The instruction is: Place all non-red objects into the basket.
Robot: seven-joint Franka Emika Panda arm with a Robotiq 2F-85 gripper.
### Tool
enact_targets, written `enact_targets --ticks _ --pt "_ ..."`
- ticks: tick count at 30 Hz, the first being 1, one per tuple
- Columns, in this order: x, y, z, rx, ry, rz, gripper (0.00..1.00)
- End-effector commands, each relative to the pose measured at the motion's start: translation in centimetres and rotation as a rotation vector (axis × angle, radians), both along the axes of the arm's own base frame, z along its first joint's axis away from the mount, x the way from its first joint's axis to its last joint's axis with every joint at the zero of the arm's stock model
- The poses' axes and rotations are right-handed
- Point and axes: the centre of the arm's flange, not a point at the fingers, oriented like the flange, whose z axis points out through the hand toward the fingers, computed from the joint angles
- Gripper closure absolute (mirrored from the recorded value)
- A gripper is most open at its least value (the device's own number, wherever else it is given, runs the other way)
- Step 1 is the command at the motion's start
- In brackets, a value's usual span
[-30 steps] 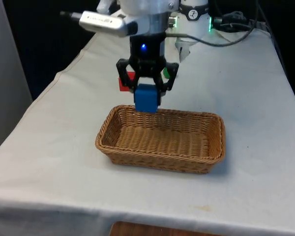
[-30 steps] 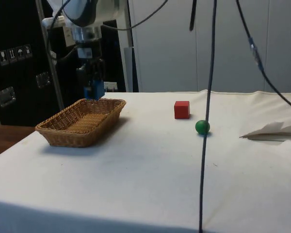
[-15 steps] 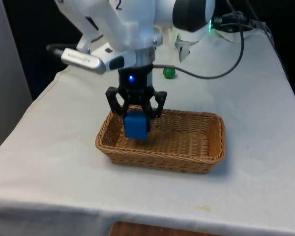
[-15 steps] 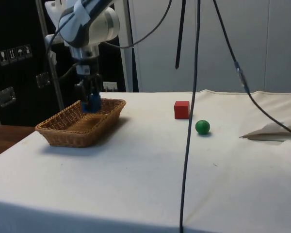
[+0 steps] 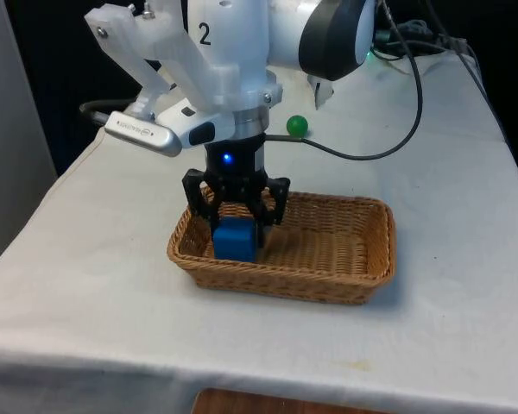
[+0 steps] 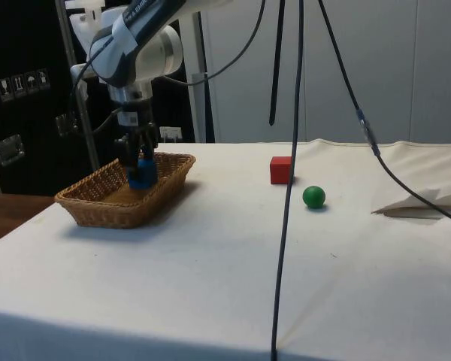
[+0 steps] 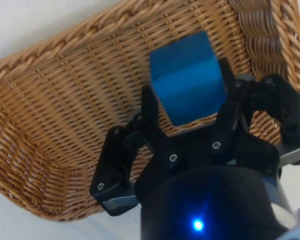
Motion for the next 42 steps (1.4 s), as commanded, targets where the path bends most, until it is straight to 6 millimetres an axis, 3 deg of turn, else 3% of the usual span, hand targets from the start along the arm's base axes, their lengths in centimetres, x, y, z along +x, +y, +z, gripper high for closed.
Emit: enact_targets --ticks 1,2,7,8,17,19,24,25,32,33,35,42 --pt "0.0 -0.1 0.0 0.008 0.002 0.001 0.71" --pt "0.0 -0.1 0.0 0.007 0.001 0.002 0.52" --pt "0.0 -0.2 0.0 0.007 0.001 0.002 0.05" --pt "0.0 -0.1 0.0 0.001 0.0 0.0 0.0" --pt "0.0 -0.3 0.2 -0.002 -0.003 -0.002 0.0" --pt "-0.2 -0.5 1.9 0.003 0.001 -0.001 0.0" --pt "-0.6 -0.7 3.7 0.007 0.004 -0.001 0.0" --pt "-0.4 -0.7 3.2 0.011 0.006 -0.003 0.0" --pt "-1.5 -0.8 6.5 0.013 0.006 0.004 0.0" --pt "-1.2 -0.8 6.1 0.016 0.007 0.001 0.0" --pt "-2.0 -0.8 7.6 0.016 0.009 0.007 0.0" --pt "-3.4 -0.4 10.0 0.023 0.016 0.017 0.0"
